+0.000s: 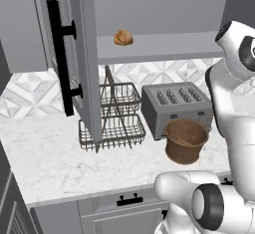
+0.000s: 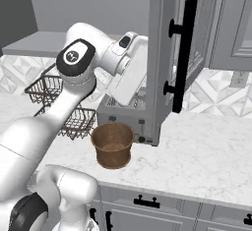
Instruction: Open the cabinet, pick up the bread from the cabinet and place it in the basket. Then move the basket to the dining counter.
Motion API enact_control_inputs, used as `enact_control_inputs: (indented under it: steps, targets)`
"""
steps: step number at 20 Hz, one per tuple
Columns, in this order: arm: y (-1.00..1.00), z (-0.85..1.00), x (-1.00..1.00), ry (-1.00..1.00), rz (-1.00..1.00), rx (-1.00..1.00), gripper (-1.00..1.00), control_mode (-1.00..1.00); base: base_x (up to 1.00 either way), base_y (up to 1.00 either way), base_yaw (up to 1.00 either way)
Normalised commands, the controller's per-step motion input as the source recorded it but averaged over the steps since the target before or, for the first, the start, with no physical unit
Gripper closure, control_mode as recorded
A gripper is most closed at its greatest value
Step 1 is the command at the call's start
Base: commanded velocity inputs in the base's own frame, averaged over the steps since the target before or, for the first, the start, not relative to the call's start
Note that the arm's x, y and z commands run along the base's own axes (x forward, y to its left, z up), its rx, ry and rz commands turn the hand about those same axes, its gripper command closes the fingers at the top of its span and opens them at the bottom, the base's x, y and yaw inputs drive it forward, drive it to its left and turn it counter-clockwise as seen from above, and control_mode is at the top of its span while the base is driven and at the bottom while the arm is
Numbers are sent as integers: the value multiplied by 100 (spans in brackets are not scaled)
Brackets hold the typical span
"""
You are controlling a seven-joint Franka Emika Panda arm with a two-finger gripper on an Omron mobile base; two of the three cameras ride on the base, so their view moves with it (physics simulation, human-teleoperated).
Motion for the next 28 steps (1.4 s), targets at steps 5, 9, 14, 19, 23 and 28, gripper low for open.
enact_control_inputs:
  steps: [5, 9, 14, 19, 23, 28]
  targets:
    - [-97, -8, 0, 0, -2, 23, -100, -100, 0, 0, 0]
    - [-24, -1, 0, 1, 0, 6, -100, -100, 0, 0, 0]
    - [68, -5, -1, 1, -1, 0, -100, -100, 0, 0, 0]
    - [100, -37, 1, -1, 5, 4, -100, -100, 0, 0, 0]
    - [100, -67, 5, -6, 11, 32, -100, -100, 0, 0, 0]
    - [91, -56, 12, -4, 9, 33, -100, -100, 0, 0, 0]
